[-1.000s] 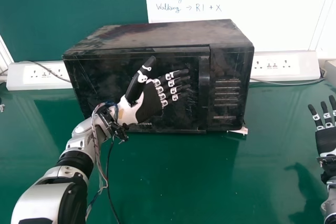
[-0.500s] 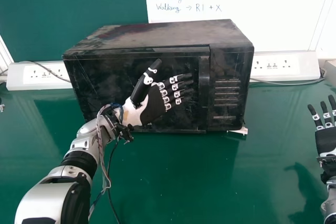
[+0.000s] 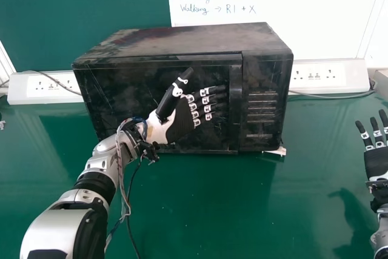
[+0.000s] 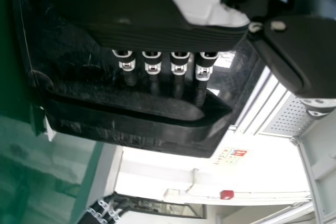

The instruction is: Open the door of oven

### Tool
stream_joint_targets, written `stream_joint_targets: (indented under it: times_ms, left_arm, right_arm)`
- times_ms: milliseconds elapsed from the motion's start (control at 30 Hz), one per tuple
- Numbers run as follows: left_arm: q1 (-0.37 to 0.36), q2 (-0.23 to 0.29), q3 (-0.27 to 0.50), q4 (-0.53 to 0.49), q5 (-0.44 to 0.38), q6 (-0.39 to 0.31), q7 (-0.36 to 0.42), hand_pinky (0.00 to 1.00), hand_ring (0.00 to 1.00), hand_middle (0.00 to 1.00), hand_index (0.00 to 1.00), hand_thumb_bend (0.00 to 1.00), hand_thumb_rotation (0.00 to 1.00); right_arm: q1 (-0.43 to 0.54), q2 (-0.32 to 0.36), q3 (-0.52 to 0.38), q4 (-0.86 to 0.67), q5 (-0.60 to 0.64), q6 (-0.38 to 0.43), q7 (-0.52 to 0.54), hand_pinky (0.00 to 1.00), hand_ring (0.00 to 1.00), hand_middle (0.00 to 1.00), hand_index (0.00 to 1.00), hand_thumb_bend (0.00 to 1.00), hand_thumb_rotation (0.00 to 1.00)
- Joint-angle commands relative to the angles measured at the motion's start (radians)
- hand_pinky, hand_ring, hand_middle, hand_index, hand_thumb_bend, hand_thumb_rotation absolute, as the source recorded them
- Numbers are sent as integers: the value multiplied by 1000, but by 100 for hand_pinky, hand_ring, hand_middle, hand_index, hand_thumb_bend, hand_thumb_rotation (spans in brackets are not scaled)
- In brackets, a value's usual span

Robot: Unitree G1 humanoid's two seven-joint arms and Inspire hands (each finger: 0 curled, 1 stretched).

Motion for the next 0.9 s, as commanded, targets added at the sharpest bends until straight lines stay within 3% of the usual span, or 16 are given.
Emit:
stream_joint_targets:
  times_ms: [0,433,700,867]
  left_arm:
    - [-21,5,-16,-8,15,5,27,63,80,90,91,93,91]
    - [-58,-10,-33,-36,25,59,160,64,84,90,92,92,89]
    - [-52,-27,-48,-39,34,61,200,60,82,91,92,91,87]
    - [-43,-41,-68,-52,46,63,191,63,81,90,92,92,88]
  right_arm:
    - [-15,2,4,-4,-3,-10,3,94,100,100,93,100,89]
    - [-25,12,-8,-4,15,-4,7,94,100,100,92,100,87]
    - [-22,10,-6,-8,10,-8,3,94,100,100,93,100,89]
    - [-24,12,-8,-10,12,-7,-3,95,100,100,92,100,89]
